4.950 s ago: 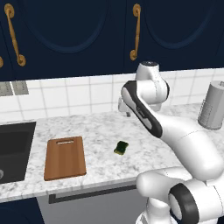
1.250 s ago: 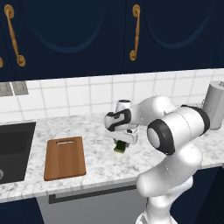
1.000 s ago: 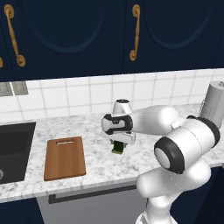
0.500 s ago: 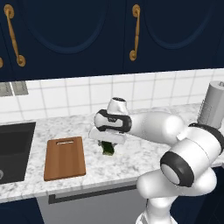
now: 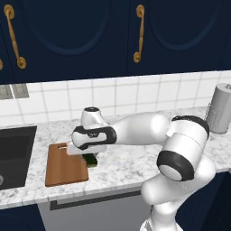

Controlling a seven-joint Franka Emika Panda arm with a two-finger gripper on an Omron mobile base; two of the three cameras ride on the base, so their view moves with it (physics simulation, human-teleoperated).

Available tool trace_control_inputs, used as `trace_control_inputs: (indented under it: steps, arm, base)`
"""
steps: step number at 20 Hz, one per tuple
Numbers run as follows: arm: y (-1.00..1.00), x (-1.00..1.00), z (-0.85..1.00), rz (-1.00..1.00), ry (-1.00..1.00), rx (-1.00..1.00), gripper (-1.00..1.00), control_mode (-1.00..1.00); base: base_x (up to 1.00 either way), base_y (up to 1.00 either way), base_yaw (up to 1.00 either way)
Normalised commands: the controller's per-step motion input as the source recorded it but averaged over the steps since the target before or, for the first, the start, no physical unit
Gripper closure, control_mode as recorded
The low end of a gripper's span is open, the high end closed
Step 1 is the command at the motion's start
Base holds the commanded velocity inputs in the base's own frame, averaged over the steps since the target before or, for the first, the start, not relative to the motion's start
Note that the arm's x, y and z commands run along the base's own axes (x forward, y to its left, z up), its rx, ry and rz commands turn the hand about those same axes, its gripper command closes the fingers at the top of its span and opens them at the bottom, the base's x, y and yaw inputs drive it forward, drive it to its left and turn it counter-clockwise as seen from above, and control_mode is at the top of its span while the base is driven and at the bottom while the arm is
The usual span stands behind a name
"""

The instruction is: Pick up the sponge from the counter and clean the cutting board by briefly scrubbing or pressing down on the cutting board. Once finished, release the sponge.

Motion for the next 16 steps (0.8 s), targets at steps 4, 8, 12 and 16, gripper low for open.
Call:
trace_control_inputs:
  steps: [4,8,12,16]
  arm:
    - [0.95,-0.16,0.15,0.12,-0.09,-0.03,1.00,-1.00]
    - [0.83,-0.19,0.04,0.13,-0.11,0.00,1.00,-1.00]
    - [0.16,-0.27,0.00,0.02,-0.08,0.00,1.00,-1.00]
    - [0.00,-0.05,0.00,0.00,-0.02,0.00,1.00,-1.00]
  base:
    - [0.00,0.00,0.00]
    - [0.00,0.00,0.00]
    - [0.00,0.00,0.00]
    - [0.00,0.00,0.00]
